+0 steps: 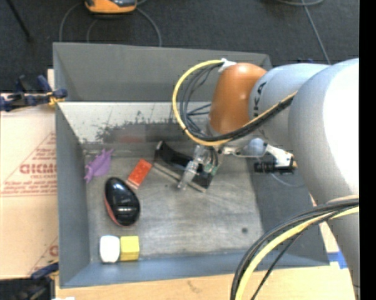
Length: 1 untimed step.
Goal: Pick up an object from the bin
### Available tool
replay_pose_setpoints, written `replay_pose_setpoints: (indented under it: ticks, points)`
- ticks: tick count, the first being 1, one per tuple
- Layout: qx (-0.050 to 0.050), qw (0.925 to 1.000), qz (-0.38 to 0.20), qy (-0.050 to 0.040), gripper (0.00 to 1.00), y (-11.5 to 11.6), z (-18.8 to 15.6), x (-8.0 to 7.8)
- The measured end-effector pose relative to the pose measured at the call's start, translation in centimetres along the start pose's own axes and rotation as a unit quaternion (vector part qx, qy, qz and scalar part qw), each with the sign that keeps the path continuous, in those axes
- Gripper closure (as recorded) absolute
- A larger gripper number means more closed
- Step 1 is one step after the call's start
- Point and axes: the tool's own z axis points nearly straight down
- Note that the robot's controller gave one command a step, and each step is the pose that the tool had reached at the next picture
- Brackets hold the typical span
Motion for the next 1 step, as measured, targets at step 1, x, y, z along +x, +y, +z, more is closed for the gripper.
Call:
replay_pose_setpoints:
  ticks: [1]
  points:
    - [0.001,1.0,0.0,0.003,1.0,-0.1,-0.85,0.14]
